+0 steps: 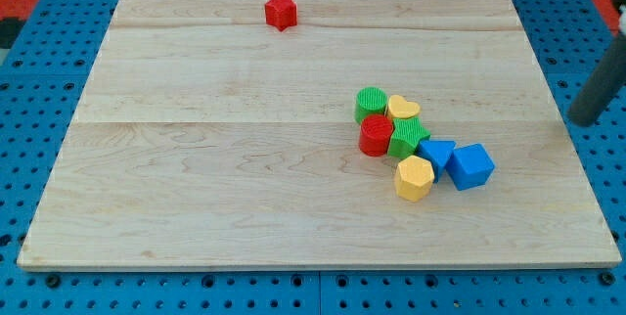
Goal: Separate the green star and the blue triangle
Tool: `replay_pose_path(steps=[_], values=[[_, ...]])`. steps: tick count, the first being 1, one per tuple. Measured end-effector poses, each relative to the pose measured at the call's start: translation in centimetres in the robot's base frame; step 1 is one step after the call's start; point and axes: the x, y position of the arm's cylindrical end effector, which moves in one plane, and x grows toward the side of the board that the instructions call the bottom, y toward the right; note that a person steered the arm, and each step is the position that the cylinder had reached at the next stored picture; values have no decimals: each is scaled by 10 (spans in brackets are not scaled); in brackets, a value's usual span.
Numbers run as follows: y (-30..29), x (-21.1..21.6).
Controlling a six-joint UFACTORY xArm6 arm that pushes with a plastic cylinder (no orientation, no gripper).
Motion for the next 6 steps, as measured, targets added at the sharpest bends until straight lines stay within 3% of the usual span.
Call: replay_pose_path(steps=[2,4,6], values=[[-84,-5],[-95,-15],[-163,14]])
